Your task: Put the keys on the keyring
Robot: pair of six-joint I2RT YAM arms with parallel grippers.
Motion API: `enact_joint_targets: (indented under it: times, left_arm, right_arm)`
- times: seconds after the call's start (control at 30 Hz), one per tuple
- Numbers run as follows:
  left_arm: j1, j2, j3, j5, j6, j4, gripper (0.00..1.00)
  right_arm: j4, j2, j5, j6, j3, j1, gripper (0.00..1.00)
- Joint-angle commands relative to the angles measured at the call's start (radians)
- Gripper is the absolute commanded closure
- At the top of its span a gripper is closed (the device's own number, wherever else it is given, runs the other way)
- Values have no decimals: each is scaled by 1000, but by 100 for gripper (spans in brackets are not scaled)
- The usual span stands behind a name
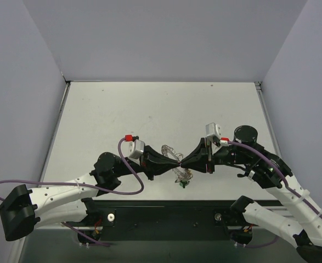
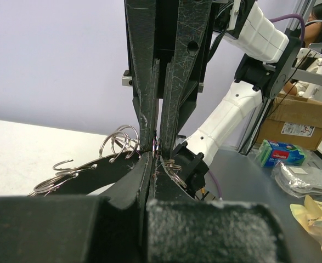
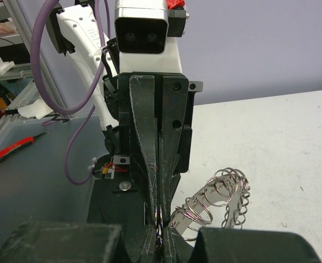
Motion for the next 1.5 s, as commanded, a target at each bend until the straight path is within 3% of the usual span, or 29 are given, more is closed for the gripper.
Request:
enact_joint_targets:
  times: [0.0, 0.07, 0.1, 0.17, 0.23, 0.27, 0.33, 0.47, 0.67, 0.87, 1.07, 1.47]
  left_arm:
    - [-4, -15, 28, -5, 2, 50, 100]
    - [-3, -37, 40, -5, 17, 13, 100]
    - [-4, -48, 43, -10, 25, -42, 95]
    - [-1, -86, 63, -30, 52, -113, 82]
    - [-3, -117, 81, -59, 75, -245, 56]
    - [-3, -150, 106, -69, 95, -295, 51]
    - [-1, -180, 135, -85, 121, -447, 43]
    - [2, -229, 244, -91, 228, -750, 37]
    - [2, -140, 489, -48, 373, -1166, 35]
    - [0, -11, 636, 45, 466, -1359, 42]
    - [-1, 50, 664, 110, 494, -1380, 55]
    - [-3, -5, 617, 101, 494, -1256, 57]
  right_arm:
    - [47, 23, -47, -8, 24, 6, 100]
    - [29, 28, -46, -22, 28, 6, 100]
    - [23, 29, -44, -26, 33, 4, 100]
    - [3, 34, -41, -39, 37, 6, 100]
    - [-23, 43, -43, -51, 48, 3, 100]
    - [-33, 48, -46, -63, 53, 3, 100]
    - [-63, 58, -57, -75, 65, 1, 100]
    - [-115, 100, -84, -117, 97, -2, 100]
    - [-166, 161, -127, -161, 131, 0, 100]
    - [-204, 195, -155, -195, 146, 4, 100]
    - [-221, 193, -159, -211, 146, 12, 100]
    - [-224, 193, -162, -217, 139, 12, 100]
